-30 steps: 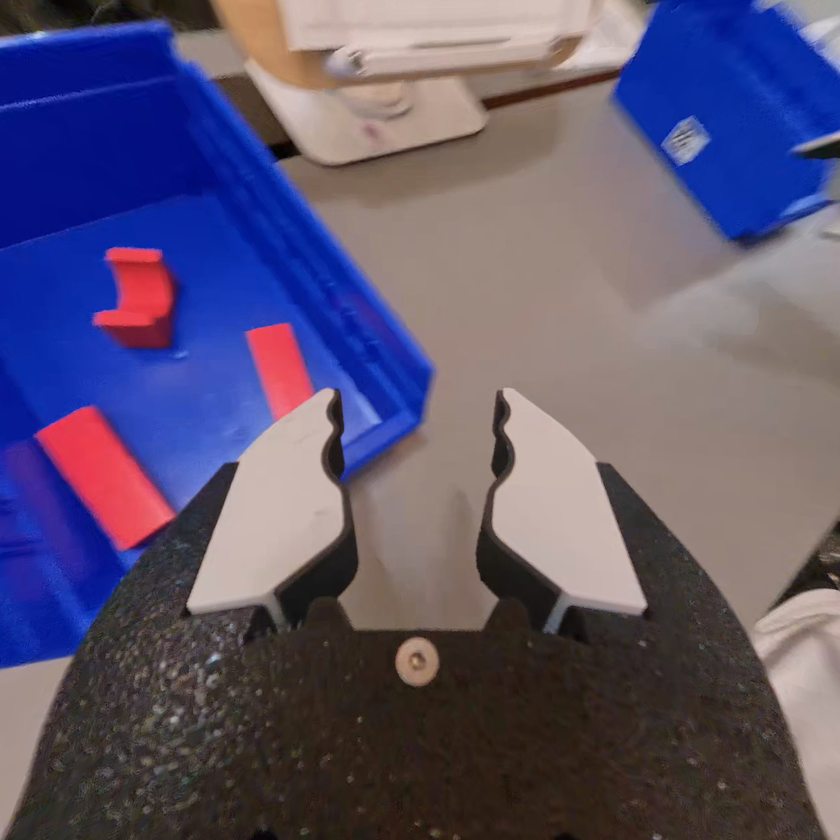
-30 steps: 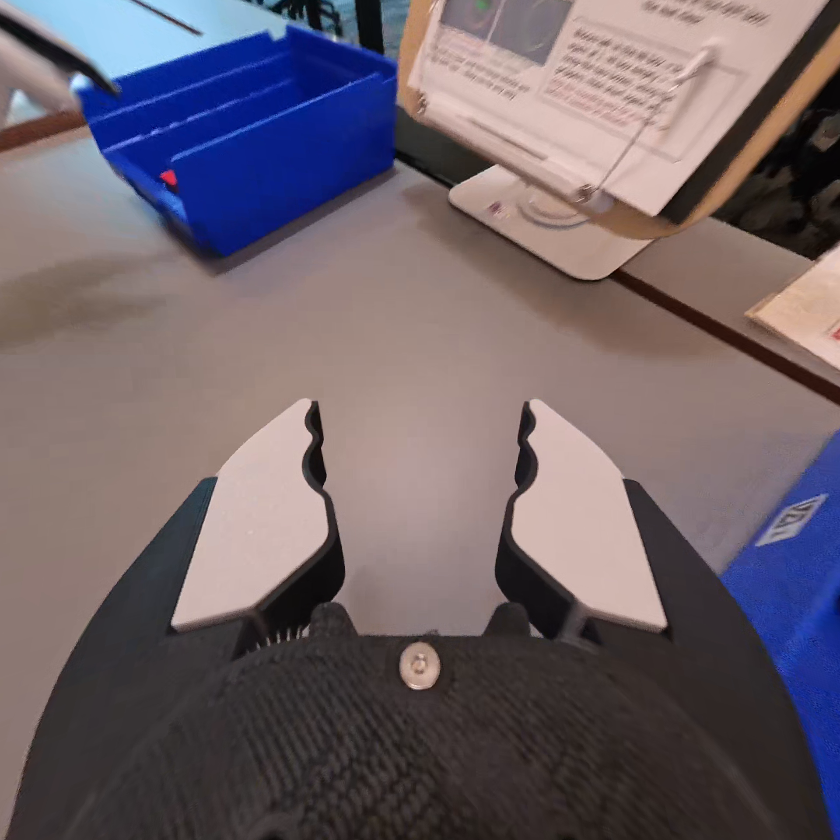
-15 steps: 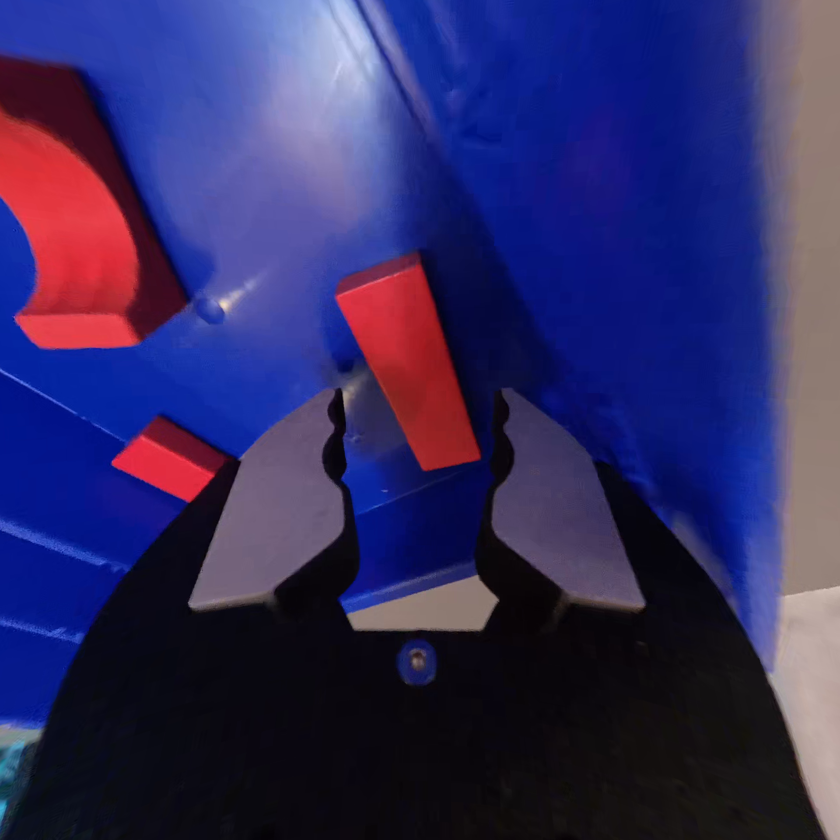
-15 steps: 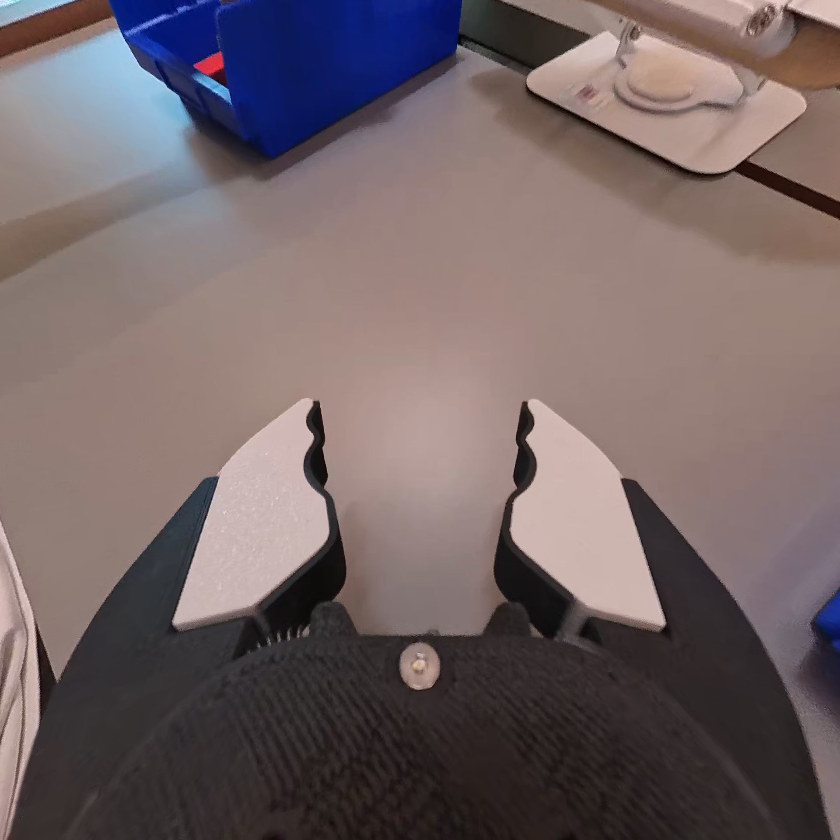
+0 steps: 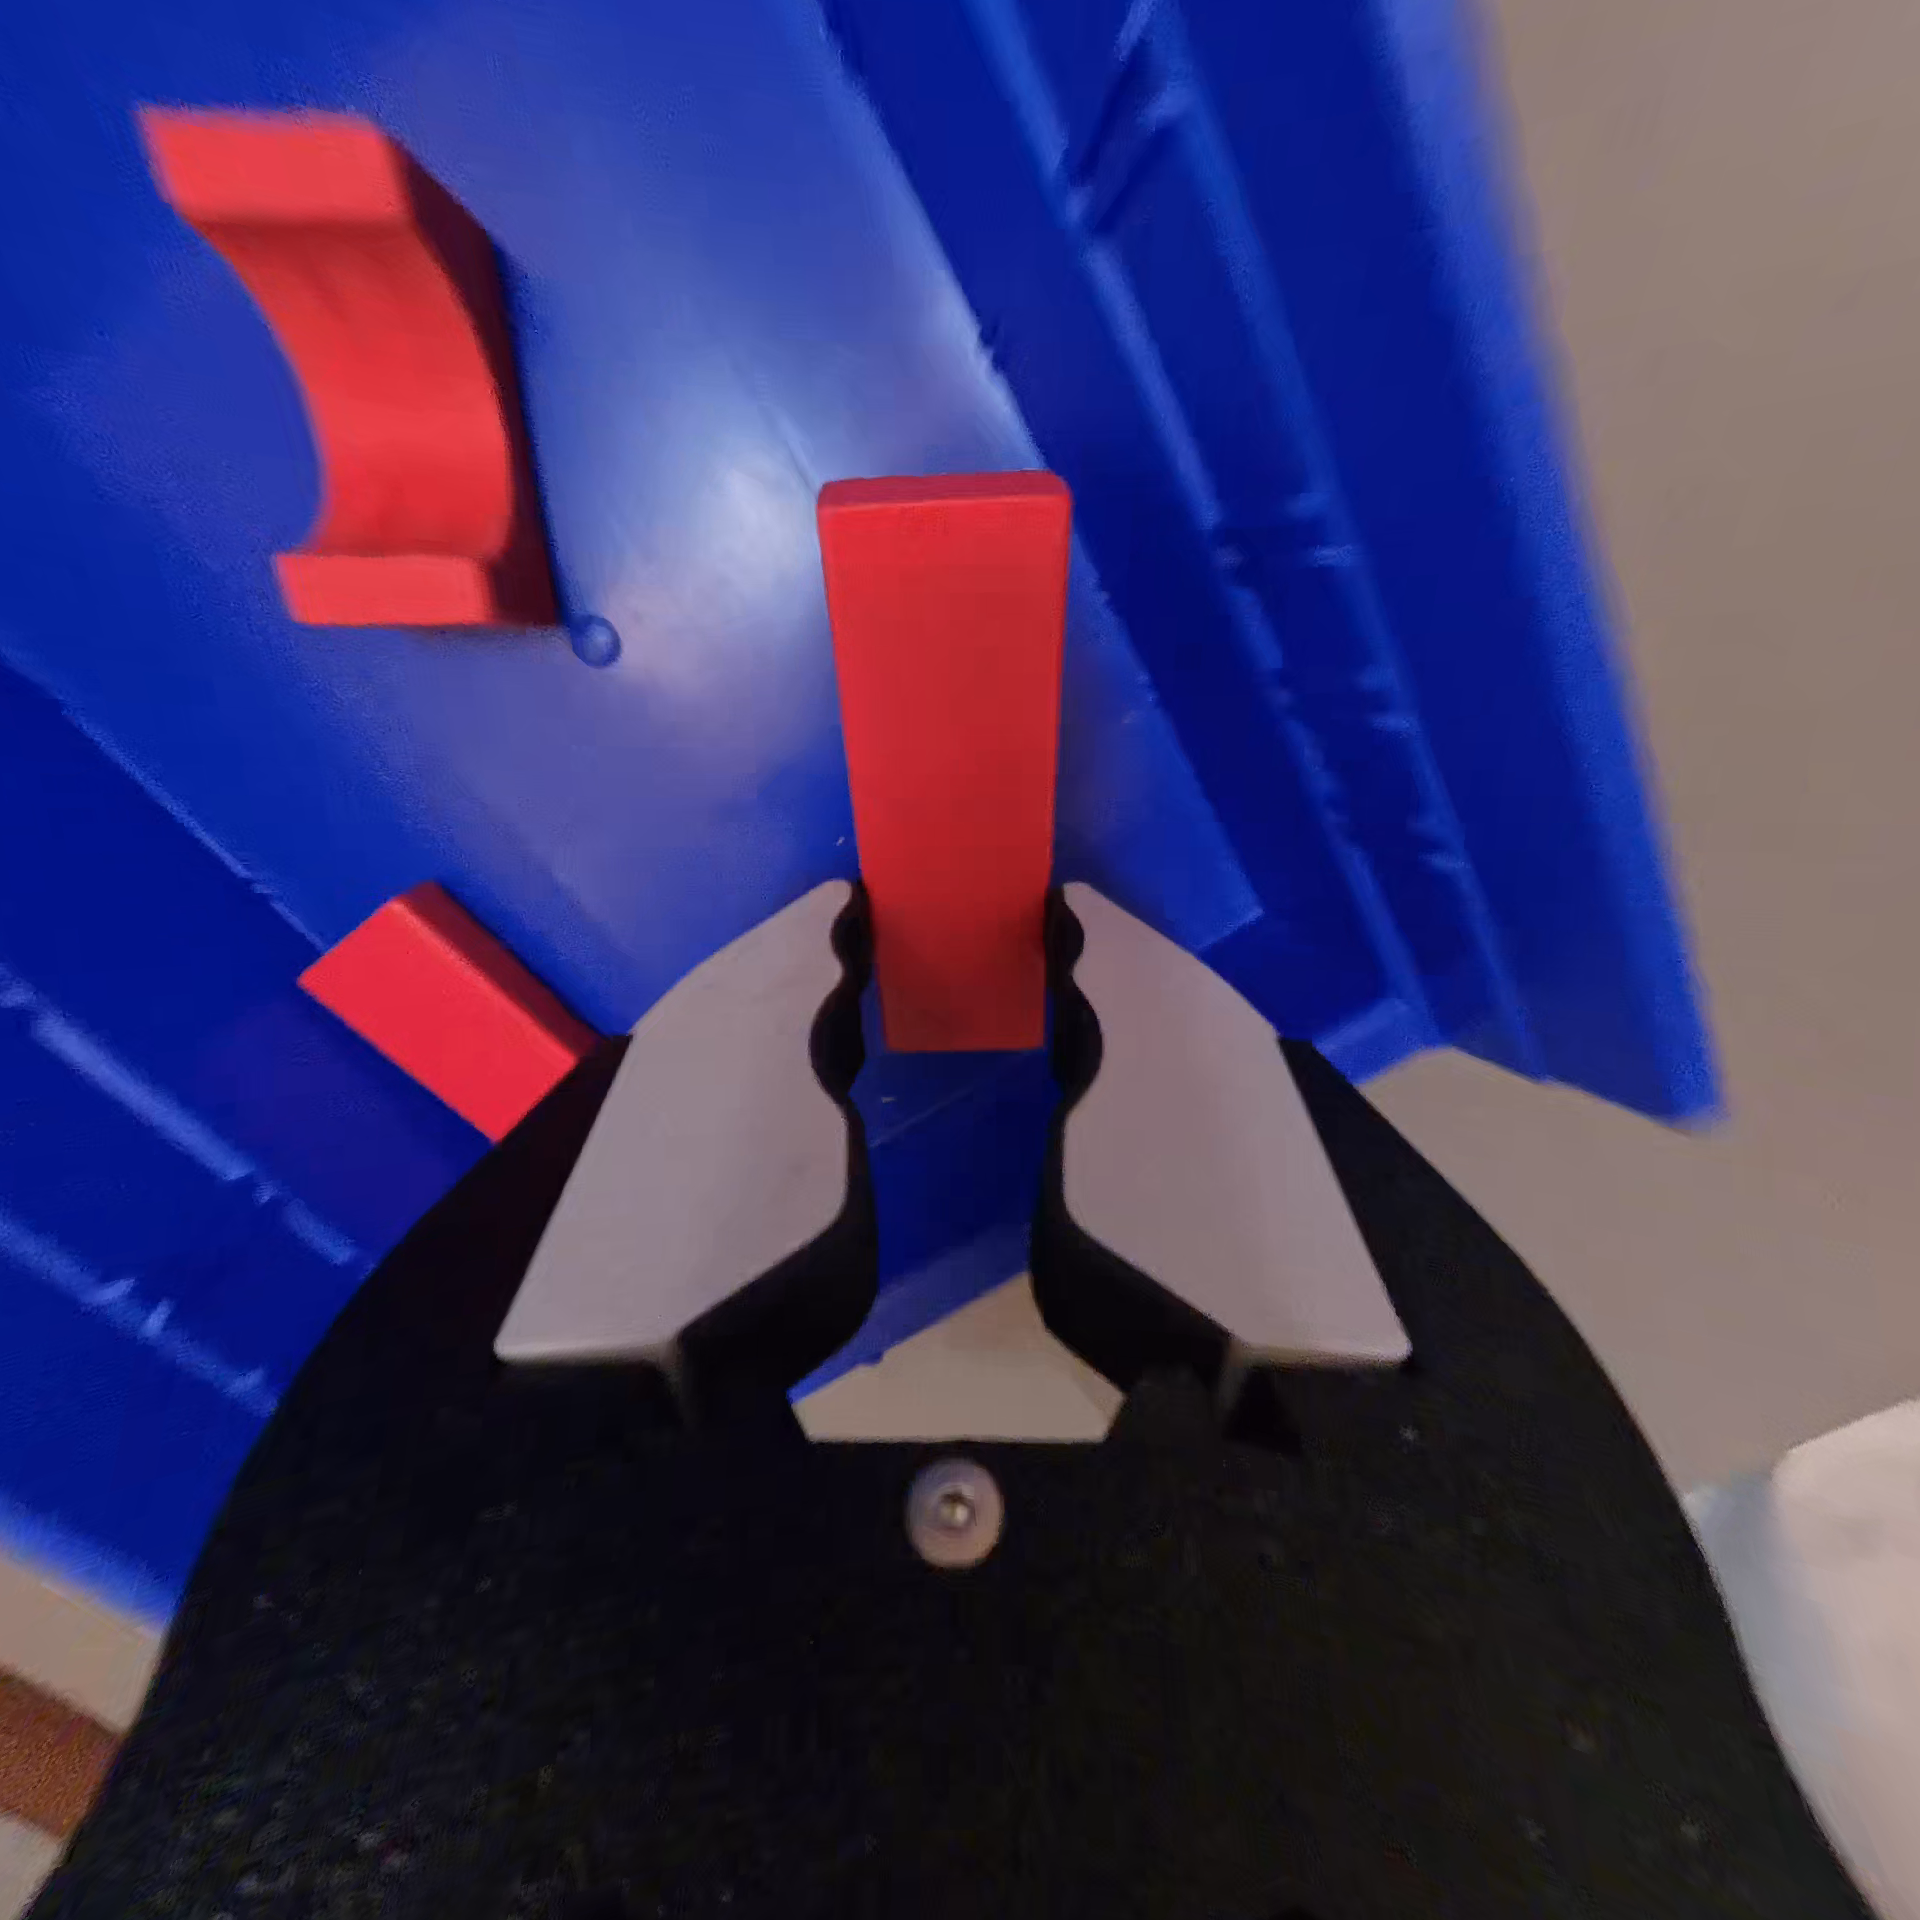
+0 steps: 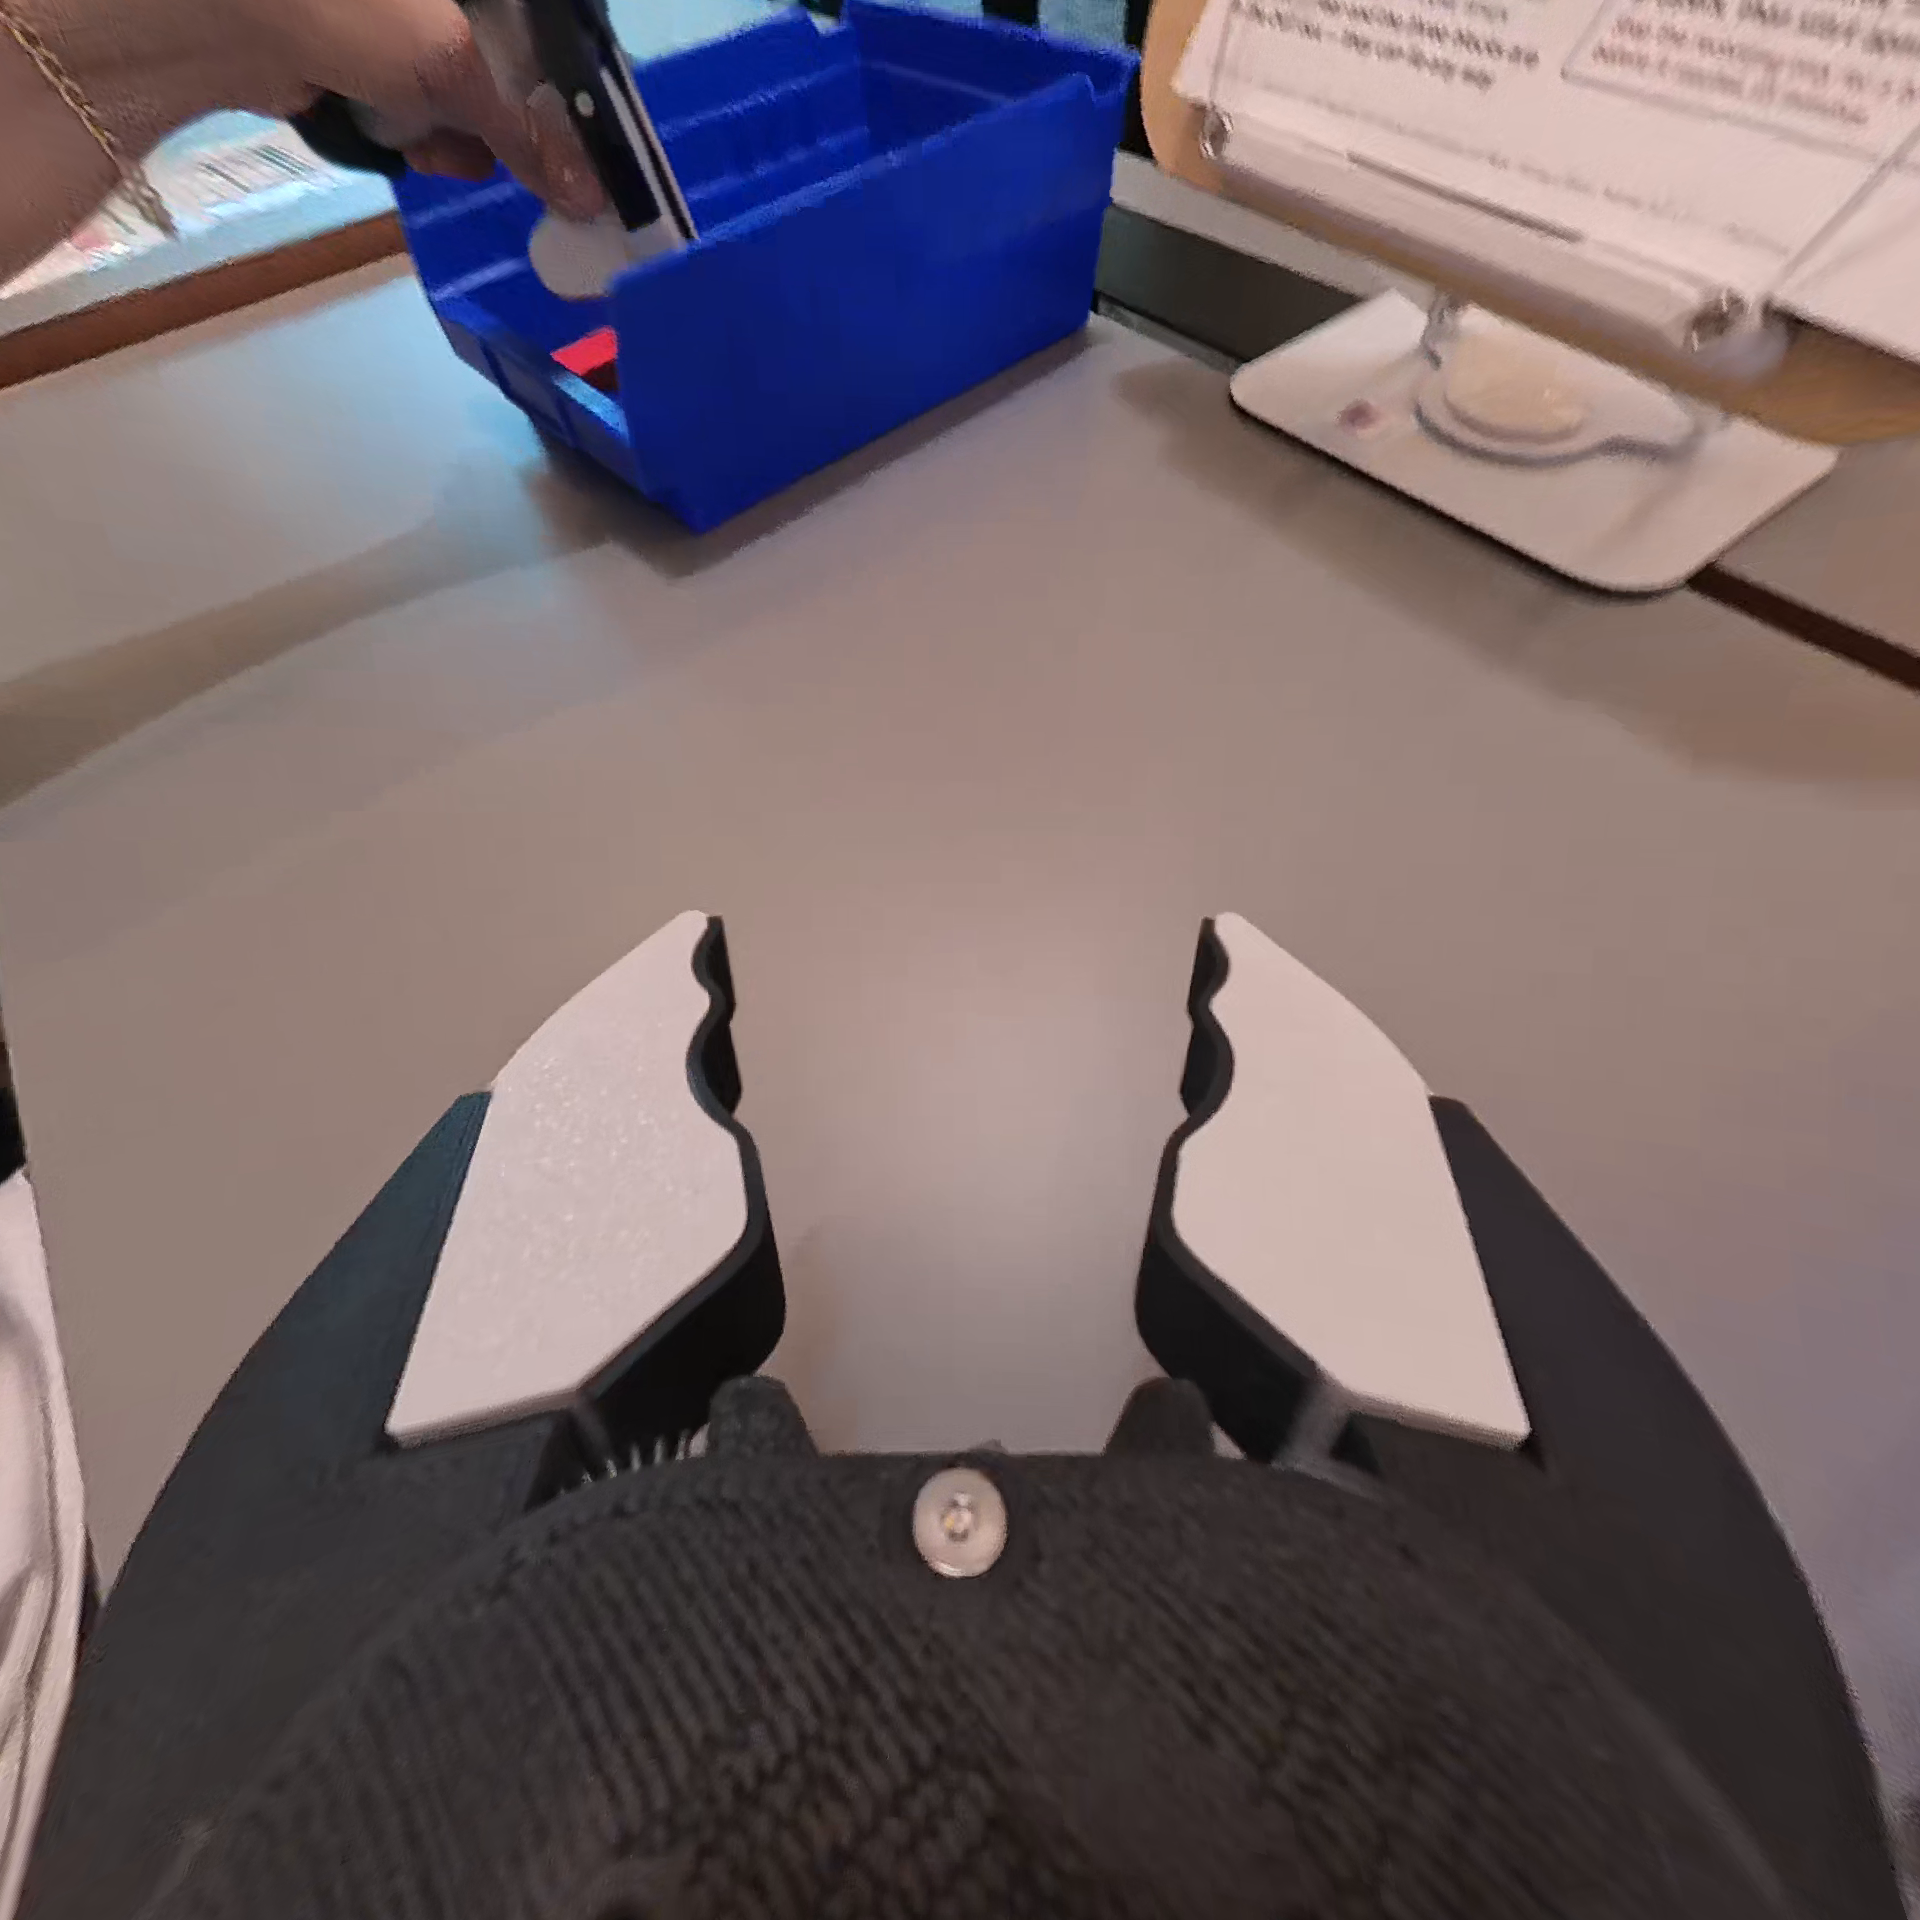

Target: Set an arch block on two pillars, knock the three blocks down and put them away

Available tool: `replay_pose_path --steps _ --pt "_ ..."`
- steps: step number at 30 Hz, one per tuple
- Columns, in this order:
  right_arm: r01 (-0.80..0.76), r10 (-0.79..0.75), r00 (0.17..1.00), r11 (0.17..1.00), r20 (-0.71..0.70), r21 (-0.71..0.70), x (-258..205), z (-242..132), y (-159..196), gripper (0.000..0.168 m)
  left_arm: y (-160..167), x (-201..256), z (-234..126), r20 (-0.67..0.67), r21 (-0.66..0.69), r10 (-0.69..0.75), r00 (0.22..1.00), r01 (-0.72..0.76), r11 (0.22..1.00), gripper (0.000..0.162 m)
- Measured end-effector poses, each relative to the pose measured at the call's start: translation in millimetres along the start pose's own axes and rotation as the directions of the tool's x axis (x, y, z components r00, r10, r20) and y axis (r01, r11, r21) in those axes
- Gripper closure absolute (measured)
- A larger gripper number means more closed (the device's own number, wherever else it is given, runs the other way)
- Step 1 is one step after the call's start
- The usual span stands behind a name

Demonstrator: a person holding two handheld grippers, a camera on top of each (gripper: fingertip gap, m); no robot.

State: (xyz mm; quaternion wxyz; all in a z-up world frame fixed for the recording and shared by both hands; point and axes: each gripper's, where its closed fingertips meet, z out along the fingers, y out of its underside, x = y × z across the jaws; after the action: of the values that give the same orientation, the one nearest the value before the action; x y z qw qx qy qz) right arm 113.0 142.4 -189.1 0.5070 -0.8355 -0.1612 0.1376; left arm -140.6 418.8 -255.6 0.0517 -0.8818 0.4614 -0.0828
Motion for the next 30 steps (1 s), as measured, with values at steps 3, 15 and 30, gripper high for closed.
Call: replay_pose_path --steps 3,15,30 --pt "0.043 -0.051 0.993 0.996 0.109 0.079 -16.4 0.9 -26.2 0.078 -13.5 19.0 -51.4 -0.066 0.275 0.067 0.996 -0.046 0.960 0.130" --pt "0.175 -0.317 0.866 0.916 0.386 0.362 -62.4 -1.6 -152.9 0.094 -3.3 257.4 -140.9 -0.173 0.869 0.750 0.638 -0.259 0.421 0.130" --pt "0.353 -0.441 0.723 0.898 0.532 0.264 -85.8 -7.9 -119.7 0.126 -3.3 334.7 -89.2 -0.154 0.885 0.868 0.473 -0.324 0.334 0.130"
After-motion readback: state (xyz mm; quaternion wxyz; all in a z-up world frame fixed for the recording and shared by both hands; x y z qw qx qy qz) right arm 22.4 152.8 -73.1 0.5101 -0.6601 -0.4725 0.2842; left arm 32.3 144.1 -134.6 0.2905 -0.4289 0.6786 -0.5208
